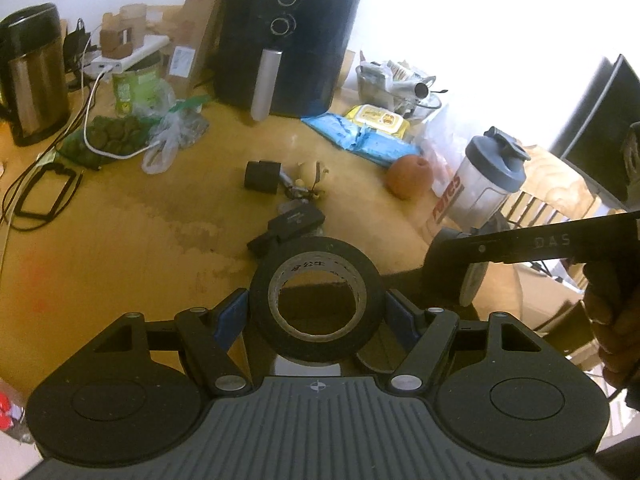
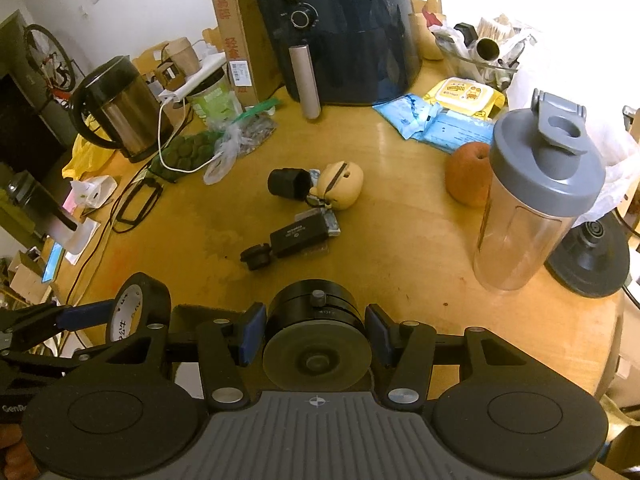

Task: Organize rigid objects
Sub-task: 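Lower the tape roll into the box with the left tool while right tool carries weight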

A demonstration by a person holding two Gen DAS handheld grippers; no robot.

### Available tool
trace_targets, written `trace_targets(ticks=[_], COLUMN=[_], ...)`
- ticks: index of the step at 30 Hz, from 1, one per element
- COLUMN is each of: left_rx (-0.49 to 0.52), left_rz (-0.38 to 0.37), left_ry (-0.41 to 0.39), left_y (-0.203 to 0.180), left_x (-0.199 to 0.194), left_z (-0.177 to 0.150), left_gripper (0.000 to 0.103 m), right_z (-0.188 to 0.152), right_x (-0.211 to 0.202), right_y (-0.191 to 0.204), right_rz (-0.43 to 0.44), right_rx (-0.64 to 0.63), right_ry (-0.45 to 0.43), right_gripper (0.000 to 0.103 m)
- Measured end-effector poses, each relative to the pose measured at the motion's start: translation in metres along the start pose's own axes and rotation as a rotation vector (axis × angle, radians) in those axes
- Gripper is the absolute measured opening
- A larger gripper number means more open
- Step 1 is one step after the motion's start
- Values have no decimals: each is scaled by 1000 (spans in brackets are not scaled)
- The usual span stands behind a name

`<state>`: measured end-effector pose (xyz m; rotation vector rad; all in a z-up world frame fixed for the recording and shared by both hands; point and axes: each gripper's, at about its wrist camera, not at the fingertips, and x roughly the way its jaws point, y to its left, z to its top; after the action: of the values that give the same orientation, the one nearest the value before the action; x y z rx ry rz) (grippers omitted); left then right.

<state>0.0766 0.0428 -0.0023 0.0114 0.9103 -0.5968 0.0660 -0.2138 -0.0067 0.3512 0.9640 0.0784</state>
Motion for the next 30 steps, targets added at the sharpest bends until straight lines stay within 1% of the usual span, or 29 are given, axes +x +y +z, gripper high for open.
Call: trace_targets(ticks=[5, 10, 14, 19, 21, 23, 26, 30], left_rx=[-10, 1, 26, 43, 48, 52, 55, 26], left_rz=[7, -7, -18, -3, -14, -9, 8, 16], left_ry=[12, 32, 37, 25, 16, 10, 17, 33], left_y=[-9, -21, -33, -46, -49, -53, -56, -55], left_x=[-1, 0, 4, 9, 8, 8, 8, 7], left_z=[-8, -15, -13, -6, -5, -5, -7, -13], left_gripper=[72, 72, 73, 73, 77, 84, 85, 85], right_z=[-8, -17, -22, -25, -26, -28, -29, -31], right_x=[-6, -12, -17, -23, -23, -24, -22, -19], right_y=[-12, -21, -28, -34, -36, -38, -39, -38], right_rz=[-9, -9, -6, -2, 1, 4, 10, 21], right_rx=[20, 32, 36, 41, 44, 46, 46, 37], right_ry=[4, 5, 2, -4, -4, -2, 4, 19], right_gripper=[57, 57, 57, 57, 57, 57, 57, 57])
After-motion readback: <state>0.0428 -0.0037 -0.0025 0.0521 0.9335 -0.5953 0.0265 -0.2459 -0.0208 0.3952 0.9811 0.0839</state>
